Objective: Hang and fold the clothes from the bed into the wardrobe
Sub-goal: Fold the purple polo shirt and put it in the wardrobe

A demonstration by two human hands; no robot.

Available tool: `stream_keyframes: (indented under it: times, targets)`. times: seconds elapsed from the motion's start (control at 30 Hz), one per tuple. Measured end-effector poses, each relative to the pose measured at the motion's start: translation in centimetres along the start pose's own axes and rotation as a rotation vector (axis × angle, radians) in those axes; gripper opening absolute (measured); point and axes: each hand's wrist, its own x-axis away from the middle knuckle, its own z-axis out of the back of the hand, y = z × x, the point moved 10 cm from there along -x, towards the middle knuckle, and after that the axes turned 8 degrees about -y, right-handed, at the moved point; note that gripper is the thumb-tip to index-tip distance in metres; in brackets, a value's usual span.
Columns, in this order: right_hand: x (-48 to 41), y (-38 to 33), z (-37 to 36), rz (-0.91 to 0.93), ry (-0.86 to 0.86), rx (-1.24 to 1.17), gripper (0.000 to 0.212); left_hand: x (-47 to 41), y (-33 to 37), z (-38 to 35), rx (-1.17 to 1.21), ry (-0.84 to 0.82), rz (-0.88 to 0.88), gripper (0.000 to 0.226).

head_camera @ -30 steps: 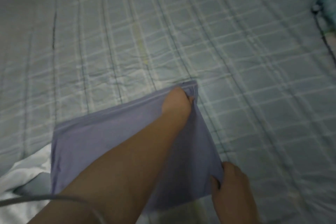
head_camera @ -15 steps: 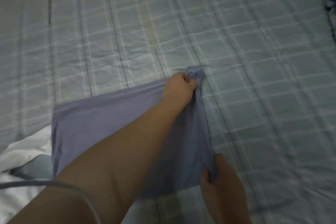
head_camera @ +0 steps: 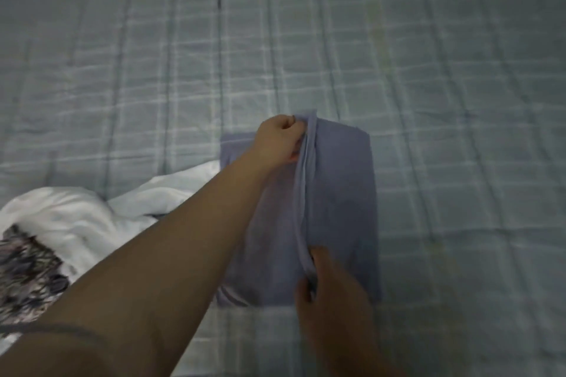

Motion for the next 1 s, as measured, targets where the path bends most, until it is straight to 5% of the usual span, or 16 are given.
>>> stream_keyframes:
  times: [0.3,0.4,0.47,0.63,1.0]
  targets:
    - [-1.8,-7.9,-10.2,0.074,-0.105,0.084,0.047,2.3,-8.9,13.6,0.242,0.144,0.187,0.013]
    - [-2.1,-8.5,-11.8,0.08,-0.104,0.133,0.047,2.1,-10.5,14.1,0.335,0.139,0.264,0.034]
    - [-2.1,-8.5,-12.7,0.076,-0.106,0.224,0.048,1.8,-9.2,14.0,0.166,0.104,0.199,0.047]
    - [-1.4,-9.3,-12.8,0.094,-0.061,0.325,0.065,2.0,-5.4,13.9,-0.333,0.167,0.019,0.04]
    - [-0.1,-10.4,-12.8,0.147,-0.081,0.227,0.054,4.3,-6.5,15.1,-0.223,0.147,-0.125,0.027]
